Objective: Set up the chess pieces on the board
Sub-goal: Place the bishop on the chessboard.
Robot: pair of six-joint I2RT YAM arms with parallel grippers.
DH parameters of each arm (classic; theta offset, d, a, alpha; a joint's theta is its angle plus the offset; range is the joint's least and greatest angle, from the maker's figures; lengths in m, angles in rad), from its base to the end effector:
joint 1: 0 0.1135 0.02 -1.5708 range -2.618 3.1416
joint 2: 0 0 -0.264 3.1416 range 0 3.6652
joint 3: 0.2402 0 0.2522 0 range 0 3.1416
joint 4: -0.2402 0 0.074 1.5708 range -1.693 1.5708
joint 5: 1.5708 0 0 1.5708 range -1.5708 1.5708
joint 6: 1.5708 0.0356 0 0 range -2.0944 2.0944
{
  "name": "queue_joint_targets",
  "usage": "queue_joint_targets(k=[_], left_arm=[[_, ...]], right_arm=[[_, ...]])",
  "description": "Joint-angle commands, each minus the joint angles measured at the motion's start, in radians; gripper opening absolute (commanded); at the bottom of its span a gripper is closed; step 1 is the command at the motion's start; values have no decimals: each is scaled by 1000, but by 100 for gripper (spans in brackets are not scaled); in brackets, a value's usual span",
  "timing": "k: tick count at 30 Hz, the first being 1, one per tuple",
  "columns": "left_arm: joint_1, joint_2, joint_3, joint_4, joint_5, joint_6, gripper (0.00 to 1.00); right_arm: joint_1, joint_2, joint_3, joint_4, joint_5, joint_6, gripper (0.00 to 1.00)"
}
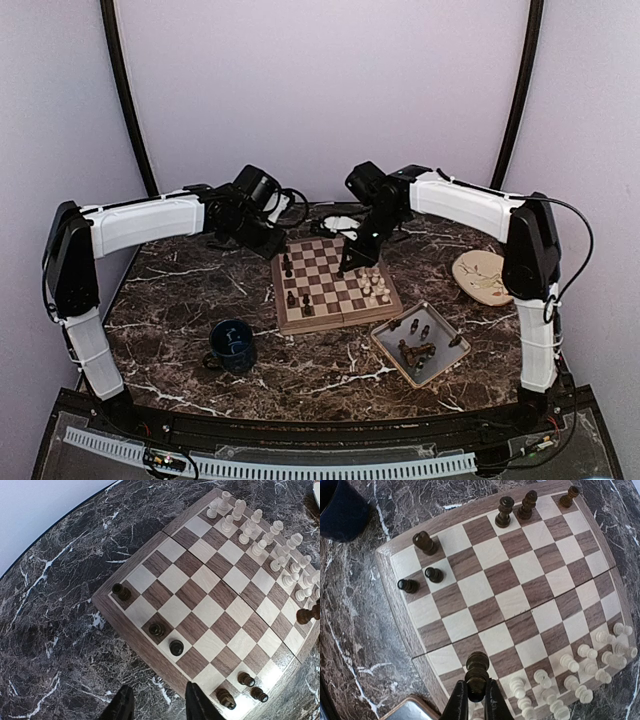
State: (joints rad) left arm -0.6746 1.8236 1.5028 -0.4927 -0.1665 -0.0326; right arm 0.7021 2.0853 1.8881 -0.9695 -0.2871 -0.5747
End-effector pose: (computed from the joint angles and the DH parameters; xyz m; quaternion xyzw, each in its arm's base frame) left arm 0.3257 -0.2530 0.2695 0.2630 0.8883 -0.0551 0.3723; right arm 0.3328 0.2947 0.2547 -0.6008 0.7615 0.1525 0.1893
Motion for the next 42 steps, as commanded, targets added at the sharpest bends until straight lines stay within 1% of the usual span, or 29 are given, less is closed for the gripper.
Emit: queue_joint_targets(k=[1, 13, 15, 18, 21, 24, 27, 31, 36, 38, 42], left_arm=[[15, -67, 25, -33, -11, -21, 38], [17, -59, 30, -45, 9, -15, 38], [17, -54, 31, -46, 7, -15, 38], [17, -48, 31, -46, 9, -13, 38], [17, -41, 33, -48, 13, -11, 37], [17, -43, 28, -37, 60, 8, 37], [14, -38, 24, -27, 146, 40, 37], [-6, -35, 9, -4, 240, 87, 34], [-73, -34, -22, 36, 289, 161, 34], [-94, -18, -27, 50, 301, 166, 34], [-118, 67, 57, -23, 326, 160, 35]], right_arm=[[30, 101, 116, -64, 2, 24, 8], [78, 204, 177, -65, 7, 31, 10], [84, 212, 181, -66, 15, 36, 14], [84, 216, 194, -75, 21, 43, 24], [84, 188, 193, -82, 33, 41, 29], [76, 127, 166, -84, 59, 41, 30], [53, 23, 77, -67, 61, 36, 31], [-7, -147, -112, 16, 28, 41, 32], [-130, -366, -416, 166, -77, 42, 34], [-182, -445, -541, 240, -122, 41, 35], [-263, -592, -720, 372, -188, 63, 35]])
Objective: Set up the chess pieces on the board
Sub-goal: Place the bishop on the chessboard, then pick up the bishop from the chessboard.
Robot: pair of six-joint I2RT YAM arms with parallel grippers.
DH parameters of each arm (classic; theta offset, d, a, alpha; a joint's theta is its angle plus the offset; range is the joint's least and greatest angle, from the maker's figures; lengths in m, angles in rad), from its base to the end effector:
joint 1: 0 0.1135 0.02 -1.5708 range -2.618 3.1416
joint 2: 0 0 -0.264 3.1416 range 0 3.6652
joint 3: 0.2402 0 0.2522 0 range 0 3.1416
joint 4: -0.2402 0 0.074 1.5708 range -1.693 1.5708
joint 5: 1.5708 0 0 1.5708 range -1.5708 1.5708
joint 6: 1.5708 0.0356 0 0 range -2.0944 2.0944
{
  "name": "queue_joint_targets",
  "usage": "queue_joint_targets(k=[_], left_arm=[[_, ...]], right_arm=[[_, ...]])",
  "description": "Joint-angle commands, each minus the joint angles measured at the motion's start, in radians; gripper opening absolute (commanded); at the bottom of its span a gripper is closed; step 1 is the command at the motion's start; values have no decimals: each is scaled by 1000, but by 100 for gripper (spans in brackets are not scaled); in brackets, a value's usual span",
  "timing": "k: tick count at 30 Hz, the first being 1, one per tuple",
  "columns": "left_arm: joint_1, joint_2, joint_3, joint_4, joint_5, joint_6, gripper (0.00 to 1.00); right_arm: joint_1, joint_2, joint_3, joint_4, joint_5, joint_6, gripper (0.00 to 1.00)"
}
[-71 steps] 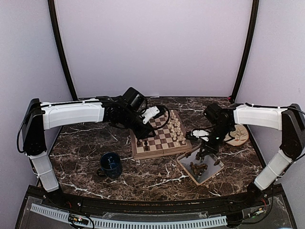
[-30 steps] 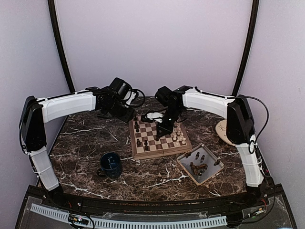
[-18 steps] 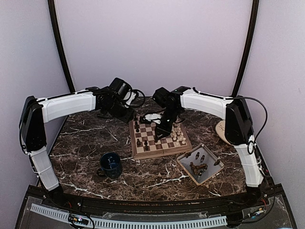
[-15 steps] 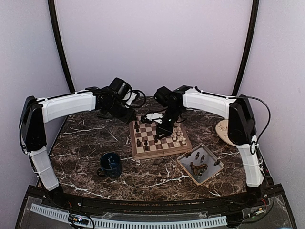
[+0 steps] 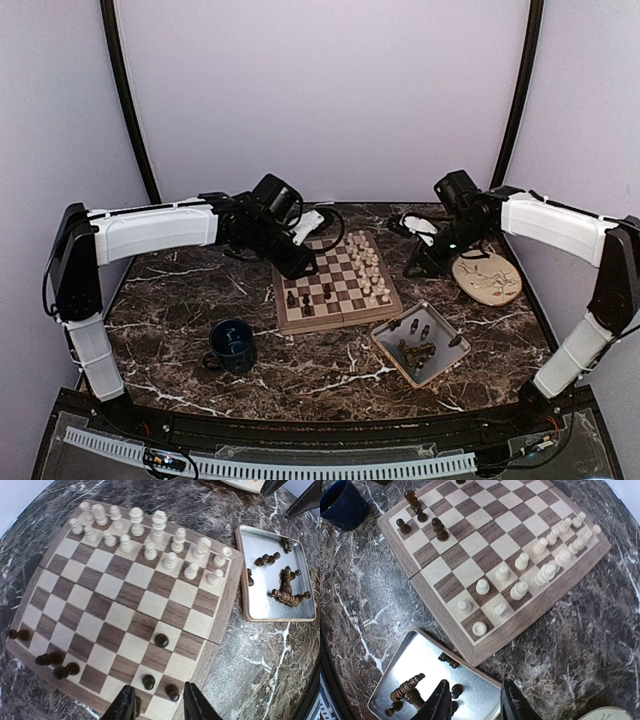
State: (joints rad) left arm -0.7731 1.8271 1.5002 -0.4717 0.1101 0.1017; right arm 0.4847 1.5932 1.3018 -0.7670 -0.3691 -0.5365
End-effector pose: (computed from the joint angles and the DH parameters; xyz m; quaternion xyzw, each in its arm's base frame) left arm 0.2939 -0.2923 0.2687 0.4106 0.8291 -0.1720 0.3382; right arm 0.2863 0.1653 0.2711 -0.5053 0.8069 0.1710 0.2536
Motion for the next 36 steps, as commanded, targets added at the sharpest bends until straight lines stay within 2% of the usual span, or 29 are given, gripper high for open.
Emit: queue_joint_targets(k=[1, 6, 10, 15, 25, 32, 36], left_arm=[[-23, 84, 84, -67, 56, 27, 37], [-33, 172, 173, -106, 116, 5, 39], [-38, 246, 240, -160, 74, -13, 39], [-39, 287, 254, -165, 73, -22, 38], [-39, 325, 298, -158, 44, -36, 27], [-38, 353, 349, -196, 40, -24, 12], [-38, 354, 374, -225, 32, -18, 11]], right_arm=[[-63, -127, -178, 196, -123, 29, 35], [-145, -219, -271, 276, -151, 34, 38], [-185, -231, -282, 280, -184, 28, 39], [-191, -225, -289, 277, -198, 16, 39], [-192, -217, -292, 268, -201, -1, 39], [-192, -214, -292, 262, -201, -4, 38], [-192, -210, -291, 260, -199, -8, 38]])
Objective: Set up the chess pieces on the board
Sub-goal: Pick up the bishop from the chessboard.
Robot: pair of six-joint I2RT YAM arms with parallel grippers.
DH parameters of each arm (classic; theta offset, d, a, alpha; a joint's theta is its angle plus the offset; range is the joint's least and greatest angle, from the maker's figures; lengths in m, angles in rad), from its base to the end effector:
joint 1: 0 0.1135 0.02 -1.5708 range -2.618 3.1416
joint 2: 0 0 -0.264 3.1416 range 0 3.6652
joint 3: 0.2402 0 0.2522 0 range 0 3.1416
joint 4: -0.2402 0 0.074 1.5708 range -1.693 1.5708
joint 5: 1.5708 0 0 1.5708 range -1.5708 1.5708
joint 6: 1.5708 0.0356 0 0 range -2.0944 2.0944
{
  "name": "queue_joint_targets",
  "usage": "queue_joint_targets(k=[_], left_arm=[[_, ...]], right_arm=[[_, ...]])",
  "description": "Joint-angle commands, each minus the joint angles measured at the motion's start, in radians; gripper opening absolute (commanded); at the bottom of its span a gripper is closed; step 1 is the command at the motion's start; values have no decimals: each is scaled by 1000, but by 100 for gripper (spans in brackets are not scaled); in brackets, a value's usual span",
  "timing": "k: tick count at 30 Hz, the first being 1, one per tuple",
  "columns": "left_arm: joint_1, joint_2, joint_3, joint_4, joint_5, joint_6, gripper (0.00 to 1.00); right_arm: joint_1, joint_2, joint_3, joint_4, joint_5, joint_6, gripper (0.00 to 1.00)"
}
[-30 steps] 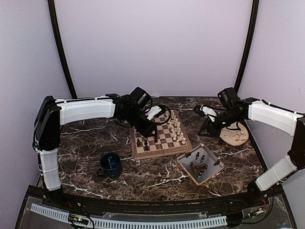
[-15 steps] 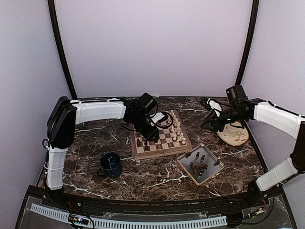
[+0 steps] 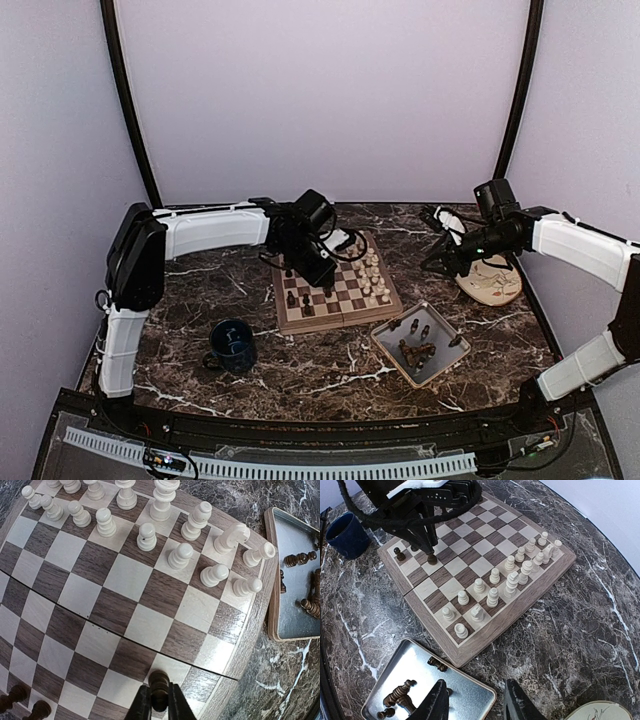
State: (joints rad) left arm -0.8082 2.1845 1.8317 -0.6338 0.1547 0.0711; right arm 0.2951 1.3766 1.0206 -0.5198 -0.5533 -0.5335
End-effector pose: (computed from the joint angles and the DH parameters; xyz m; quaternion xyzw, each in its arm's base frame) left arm 0.3296 -0.3529 0.2099 0.4265 0.8545 -0.1725 0.2412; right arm 0.2685 0.1012 0.2633 -0.4492 0.7905 0.2160 0.3558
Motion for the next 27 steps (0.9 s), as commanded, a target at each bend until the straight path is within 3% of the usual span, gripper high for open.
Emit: queue_joint_targets(k=[1, 12, 19, 27], left_arm=[[-3, -3, 47, -71, -10, 15, 13], [-3, 42, 76, -139, 6, 12, 23], [-3, 41, 100, -147, -6, 9, 12], [20, -9, 131, -220, -107, 16, 9]], right_arm=[[-3, 8, -10, 11, -14, -12, 38], [-3, 9, -6, 4, -16, -13, 38], [-2, 4, -7, 4, -15, -14, 38], [-3, 6, -8, 3, -15, -14, 38]])
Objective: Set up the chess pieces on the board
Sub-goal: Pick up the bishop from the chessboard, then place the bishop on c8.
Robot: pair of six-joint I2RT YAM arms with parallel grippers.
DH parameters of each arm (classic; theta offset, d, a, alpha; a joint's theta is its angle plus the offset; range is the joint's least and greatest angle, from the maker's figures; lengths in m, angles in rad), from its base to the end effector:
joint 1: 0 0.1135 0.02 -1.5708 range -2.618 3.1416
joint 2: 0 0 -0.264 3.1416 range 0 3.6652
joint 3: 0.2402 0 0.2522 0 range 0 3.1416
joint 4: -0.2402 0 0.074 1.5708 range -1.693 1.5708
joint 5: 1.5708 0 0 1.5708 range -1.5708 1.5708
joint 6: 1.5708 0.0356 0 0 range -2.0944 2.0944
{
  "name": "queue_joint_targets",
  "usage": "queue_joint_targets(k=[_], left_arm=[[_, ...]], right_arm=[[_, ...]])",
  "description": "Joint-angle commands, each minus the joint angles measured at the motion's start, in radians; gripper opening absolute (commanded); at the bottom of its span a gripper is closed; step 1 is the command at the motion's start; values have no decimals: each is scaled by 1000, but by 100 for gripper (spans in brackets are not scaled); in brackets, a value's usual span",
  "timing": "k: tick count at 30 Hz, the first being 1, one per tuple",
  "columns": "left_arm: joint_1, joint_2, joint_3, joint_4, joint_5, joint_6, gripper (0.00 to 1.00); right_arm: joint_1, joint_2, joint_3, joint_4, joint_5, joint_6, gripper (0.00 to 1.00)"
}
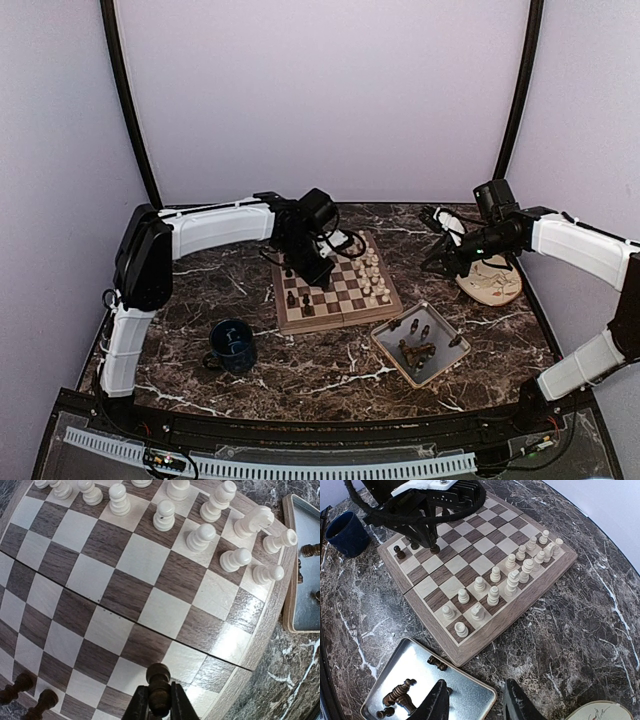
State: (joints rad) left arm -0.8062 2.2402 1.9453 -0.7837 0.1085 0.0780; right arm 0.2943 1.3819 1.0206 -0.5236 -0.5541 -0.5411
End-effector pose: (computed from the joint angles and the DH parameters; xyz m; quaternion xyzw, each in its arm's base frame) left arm 0.3346 -0.3544 0.2103 0.4263 0.8697 -0.1358 0.2086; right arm 0.2691 0.1011 0.2616 -0.4515 0.7907 0.2158 0.3527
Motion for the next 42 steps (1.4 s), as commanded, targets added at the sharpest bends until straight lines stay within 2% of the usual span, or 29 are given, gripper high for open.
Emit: queue_joint_targets(k=[1, 6, 15, 28, 42], left_arm=[[30, -79, 9, -77, -69, 5, 9], [79, -148, -72, -72, -70, -1, 9], [99, -209, -204, -32, -84, -12, 8], [122, -201, -240, 41, -87, -33, 9], [121, -198, -253, 7, 17, 27, 9]], right_arm=[[-2, 2, -8, 7, -15, -6, 38], [-2, 8, -8, 7, -16, -8, 38], [-1, 20, -6, 5, -18, -9, 38], [-2, 33, -5, 2, -12, -9, 38], [-3, 52, -1, -3, -13, -13, 38]])
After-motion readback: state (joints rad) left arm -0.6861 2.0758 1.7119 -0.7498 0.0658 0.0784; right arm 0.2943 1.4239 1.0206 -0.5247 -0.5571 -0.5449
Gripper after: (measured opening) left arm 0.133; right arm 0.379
